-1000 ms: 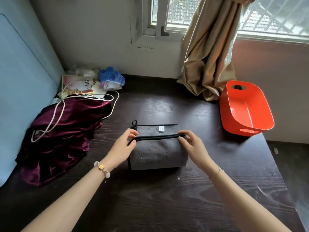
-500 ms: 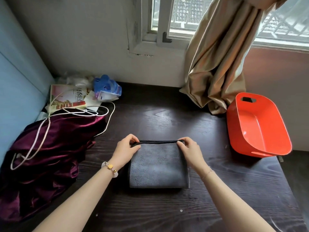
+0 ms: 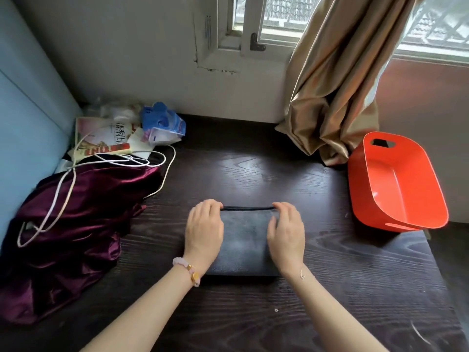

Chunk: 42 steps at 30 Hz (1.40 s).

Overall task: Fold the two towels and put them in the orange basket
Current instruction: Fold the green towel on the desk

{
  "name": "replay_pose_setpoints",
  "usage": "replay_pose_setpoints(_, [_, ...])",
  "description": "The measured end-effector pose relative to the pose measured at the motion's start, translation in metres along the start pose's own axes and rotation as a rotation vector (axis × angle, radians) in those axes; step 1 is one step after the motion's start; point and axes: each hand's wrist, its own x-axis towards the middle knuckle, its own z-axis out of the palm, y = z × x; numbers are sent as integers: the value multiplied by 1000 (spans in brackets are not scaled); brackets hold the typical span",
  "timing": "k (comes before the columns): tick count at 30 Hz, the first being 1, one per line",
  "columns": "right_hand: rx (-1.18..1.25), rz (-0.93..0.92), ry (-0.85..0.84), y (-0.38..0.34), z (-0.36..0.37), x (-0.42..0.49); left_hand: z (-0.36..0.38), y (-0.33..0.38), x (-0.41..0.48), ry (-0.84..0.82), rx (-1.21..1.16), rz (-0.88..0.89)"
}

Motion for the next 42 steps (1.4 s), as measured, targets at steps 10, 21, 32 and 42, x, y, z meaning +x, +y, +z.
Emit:
replay_pose_setpoints(10, [-271, -197, -395, 11, 17, -45, 22, -6, -44, -411, 206, 235])
replay_pose_setpoints(21, [-268, -176, -424, 12, 12, -62, 20, -8, -55, -443, 214, 250])
replay_pose_setpoints(32, [-223, -175, -426, 11, -20, -147, -2, 3, -143, -451, 189, 297])
replay_pose_setpoints(42, [-63, -325, -502, 28, -55, -171, -42, -12, -190, -523, 145, 459])
